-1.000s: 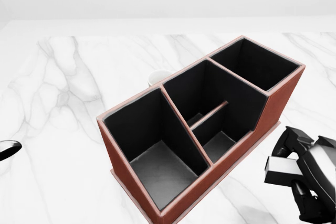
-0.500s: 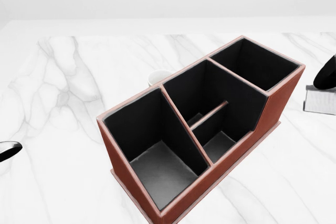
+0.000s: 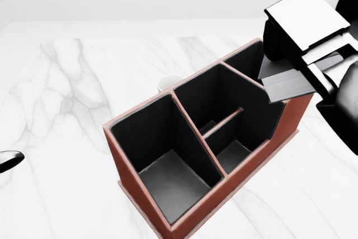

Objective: Pick up the book and place it in the left compartment of the caddy.

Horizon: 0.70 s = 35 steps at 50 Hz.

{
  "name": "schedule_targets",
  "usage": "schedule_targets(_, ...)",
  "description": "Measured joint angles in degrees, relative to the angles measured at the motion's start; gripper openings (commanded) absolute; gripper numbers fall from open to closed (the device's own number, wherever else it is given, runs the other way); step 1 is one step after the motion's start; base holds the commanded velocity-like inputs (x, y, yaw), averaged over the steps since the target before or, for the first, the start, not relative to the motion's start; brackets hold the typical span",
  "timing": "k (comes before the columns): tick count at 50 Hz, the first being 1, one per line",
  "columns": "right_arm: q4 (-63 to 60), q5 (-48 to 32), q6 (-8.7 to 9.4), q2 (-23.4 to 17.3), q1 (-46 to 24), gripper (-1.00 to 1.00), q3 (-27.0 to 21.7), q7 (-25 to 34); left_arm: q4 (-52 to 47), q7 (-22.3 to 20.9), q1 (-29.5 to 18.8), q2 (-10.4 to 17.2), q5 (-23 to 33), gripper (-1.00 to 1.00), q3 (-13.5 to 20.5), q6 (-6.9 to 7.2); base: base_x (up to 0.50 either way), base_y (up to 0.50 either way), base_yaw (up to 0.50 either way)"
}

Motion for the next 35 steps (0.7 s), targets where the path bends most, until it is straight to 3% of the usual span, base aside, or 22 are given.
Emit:
schedule_targets(16,1.1,11.2,0.00,-3.4,-8.3,-1.00,-0.7,0.0,-0.1,0.0,0.0,0.0,0.0,1.00,0.0,0.00,0.00,0.00,0.00)
schedule_targets(35,2.8,14.3,0.00,-3.1,-13.1,-1.00,0.4,0.0,0.2,-0.1,-0.1,0.0,0.1,1.00,0.0,0.00,0.00,0.00,0.00)
